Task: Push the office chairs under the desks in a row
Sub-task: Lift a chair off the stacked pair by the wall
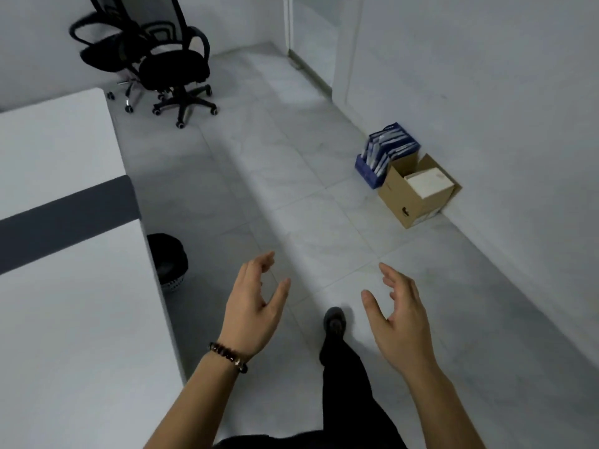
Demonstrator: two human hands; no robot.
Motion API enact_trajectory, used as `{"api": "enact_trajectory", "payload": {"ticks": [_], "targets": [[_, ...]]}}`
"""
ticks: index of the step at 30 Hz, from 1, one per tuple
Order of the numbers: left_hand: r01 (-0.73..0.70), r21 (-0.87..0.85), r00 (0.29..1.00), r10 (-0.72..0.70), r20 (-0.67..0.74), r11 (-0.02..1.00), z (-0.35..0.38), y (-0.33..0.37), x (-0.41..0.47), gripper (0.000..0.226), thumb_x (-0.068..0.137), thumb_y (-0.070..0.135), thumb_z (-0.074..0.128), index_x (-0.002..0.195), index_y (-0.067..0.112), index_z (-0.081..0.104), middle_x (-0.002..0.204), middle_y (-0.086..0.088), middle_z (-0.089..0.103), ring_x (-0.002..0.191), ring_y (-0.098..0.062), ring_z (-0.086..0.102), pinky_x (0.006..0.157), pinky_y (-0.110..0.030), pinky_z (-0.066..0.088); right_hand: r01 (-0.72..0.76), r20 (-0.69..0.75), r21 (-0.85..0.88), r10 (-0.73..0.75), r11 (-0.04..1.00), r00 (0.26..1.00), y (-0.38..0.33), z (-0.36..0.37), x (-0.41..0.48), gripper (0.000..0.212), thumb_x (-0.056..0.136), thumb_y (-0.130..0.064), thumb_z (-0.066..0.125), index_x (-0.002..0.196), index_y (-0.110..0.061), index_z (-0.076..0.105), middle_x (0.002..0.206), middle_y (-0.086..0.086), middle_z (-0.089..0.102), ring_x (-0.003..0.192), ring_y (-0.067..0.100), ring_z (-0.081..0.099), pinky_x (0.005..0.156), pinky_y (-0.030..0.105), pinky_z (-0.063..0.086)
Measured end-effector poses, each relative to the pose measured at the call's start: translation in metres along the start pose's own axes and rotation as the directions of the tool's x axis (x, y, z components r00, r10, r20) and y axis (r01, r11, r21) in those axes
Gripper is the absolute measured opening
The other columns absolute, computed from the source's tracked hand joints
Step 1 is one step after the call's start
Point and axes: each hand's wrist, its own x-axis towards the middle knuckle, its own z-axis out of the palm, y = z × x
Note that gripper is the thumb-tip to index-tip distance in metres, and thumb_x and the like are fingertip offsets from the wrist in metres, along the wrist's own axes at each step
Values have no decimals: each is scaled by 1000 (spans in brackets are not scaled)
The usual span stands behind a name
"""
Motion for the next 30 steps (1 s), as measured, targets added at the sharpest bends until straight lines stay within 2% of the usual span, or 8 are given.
{"api": "enact_trajectory", "payload": {"ticks": [4, 7, 13, 16, 19, 24, 30], "targets": [[40, 82, 999, -39, -14, 996, 19, -11, 120, 52, 86, 42, 55, 131, 16, 47, 124, 3, 53, 117, -9, 50, 95, -41, 49, 41, 95, -24, -39, 999, 995, 9, 31, 133, 52, 92, -36, 59, 141, -27, 41, 137, -5, 47, 124, 12, 49, 95, 29, 44], [33, 129, 999, -28, -42, 991, 11, -3, 207, 48, 90, 36, 59, 132, 16, 46, 123, 1, 53, 117, -11, 51, 94, -40, 49, 99, 174, -38, -91, 994, 981, -13, 43, 241, 53, 94, -36, 58, 142, -26, 39, 140, -4, 45, 125, 12, 47, 94, 24, 40], [121, 90, 969, -98, -229, 989, -22, 2, 347, 47, 90, 31, 60, 132, 16, 46, 124, 2, 52, 118, -8, 50, 94, -34, 48, 232, 302, 15, -225, 973, 926, -89, 84, 428, 51, 95, -37, 56, 142, -30, 38, 138, -10, 43, 123, 5, 45, 95, 23, 40], [185, 58, 943, -161, -293, 981, -28, -25, 411, 46, 90, 31, 60, 132, 15, 46, 124, 3, 52, 117, -9, 50, 95, -36, 48, 283, 365, 44, -279, 958, 888, -110, 128, 505, 50, 94, -36, 57, 141, -31, 39, 134, -17, 41, 124, 3, 45, 98, 23, 40], [253, 15, 915, -235, -328, 967, -31, -66, 485, 47, 90, 29, 61, 132, 15, 45, 124, 3, 52, 117, -9, 50, 95, -38, 48, 316, 422, 23, -295, 949, 857, -120, 183, 579, 51, 95, -35, 57, 142, -30, 39, 136, -14, 43, 126, 5, 46, 100, 22, 39], [302, -55, 887, -301, -349, 952, -56, -117, 639, 46, 90, 27, 61, 132, 16, 45, 123, 5, 51, 116, -8, 50, 96, -39, 48, 367, 463, -46, -306, 929, 832, -152, 260, 717, 52, 95, -35, 57, 142, -31, 38, 137, -12, 44, 127, 6, 45, 94, 22, 40], [230, -20, 912, -222, -345, 973, -119, -117, 835, 47, 91, 28, 60, 133, 17, 45, 123, 4, 53, 112, -8, 52, 91, -30, 47, 342, 358, -23, -312, 939, 880, -226, 301, 885, 51, 94, -32, 59, 142, -27, 40, 135, -5, 47, 122, 10, 48, 97, 29, 43]]}}
